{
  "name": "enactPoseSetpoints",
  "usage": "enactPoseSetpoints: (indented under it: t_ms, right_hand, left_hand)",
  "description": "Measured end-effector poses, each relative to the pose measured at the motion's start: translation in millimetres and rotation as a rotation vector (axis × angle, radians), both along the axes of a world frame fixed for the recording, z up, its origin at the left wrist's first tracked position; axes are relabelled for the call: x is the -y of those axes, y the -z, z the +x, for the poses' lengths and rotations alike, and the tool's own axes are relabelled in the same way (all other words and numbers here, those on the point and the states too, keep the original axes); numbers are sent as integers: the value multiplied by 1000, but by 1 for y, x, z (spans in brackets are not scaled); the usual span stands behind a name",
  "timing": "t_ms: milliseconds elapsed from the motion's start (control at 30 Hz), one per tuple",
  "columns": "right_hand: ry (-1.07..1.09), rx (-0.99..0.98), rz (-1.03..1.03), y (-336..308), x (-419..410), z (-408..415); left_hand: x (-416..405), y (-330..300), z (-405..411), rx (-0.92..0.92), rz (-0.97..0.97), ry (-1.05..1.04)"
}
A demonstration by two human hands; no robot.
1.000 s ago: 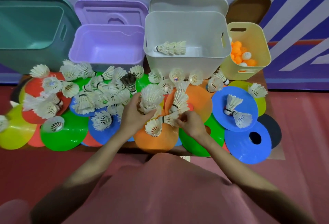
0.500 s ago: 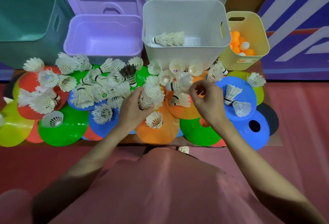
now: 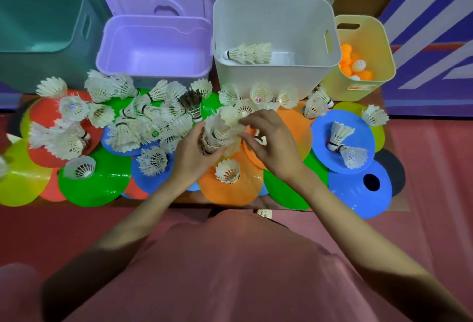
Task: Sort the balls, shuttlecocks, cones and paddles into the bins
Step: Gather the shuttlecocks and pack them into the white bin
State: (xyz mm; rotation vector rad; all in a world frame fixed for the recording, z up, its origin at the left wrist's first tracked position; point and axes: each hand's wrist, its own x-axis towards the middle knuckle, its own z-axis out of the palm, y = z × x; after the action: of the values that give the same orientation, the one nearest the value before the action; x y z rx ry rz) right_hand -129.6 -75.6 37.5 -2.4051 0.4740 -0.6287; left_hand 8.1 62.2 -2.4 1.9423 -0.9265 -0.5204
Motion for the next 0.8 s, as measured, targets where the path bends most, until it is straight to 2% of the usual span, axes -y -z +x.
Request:
enactPoseSetpoints:
  t_ms: [133, 200, 367, 533, 633, 800]
  right_hand:
    - [96, 71, 122, 12, -3, -6]
    - [15, -44, 157, 24, 0, -12]
    - [-262, -489, 110, 58, -8, -15]
    - [-360, -635, 33, 78, -22, -8]
    - [-355, -593, 0, 83, -21, -10]
    - [-219, -362, 88, 69, -10, -23]
  left_hand:
    - [-9, 5, -2, -104, -50, -99]
    - [-13, 7, -2, -135, -63, -131]
    - [-19, 13, -4, -136, -40, -126]
    - [-18, 8, -9, -106, -34, -112]
    - [-19, 7, -9, -90, -20, -103]
    - [-20, 4, -7, -67, -26, -97]
